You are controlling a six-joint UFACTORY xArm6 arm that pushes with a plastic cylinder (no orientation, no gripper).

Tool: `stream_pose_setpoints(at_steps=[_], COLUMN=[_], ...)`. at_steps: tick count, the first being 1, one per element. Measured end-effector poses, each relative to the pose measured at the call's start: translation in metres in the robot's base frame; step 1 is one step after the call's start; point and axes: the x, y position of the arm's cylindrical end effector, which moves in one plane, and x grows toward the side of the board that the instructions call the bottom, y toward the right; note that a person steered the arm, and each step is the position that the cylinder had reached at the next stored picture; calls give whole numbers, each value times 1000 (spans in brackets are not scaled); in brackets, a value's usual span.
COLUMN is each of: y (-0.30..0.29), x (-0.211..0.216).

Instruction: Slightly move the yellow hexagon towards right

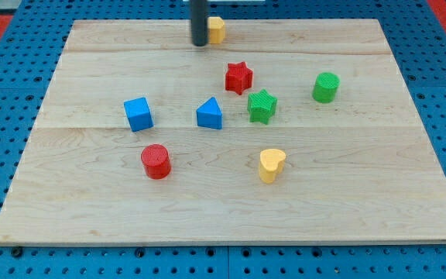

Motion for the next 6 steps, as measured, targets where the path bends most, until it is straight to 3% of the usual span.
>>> stream_pose_setpoints(at_steps=[1, 2, 3, 4, 5, 6], y=[-13, 47, 67, 19, 69, 159], x=[-27, -43, -35, -3, 67, 69])
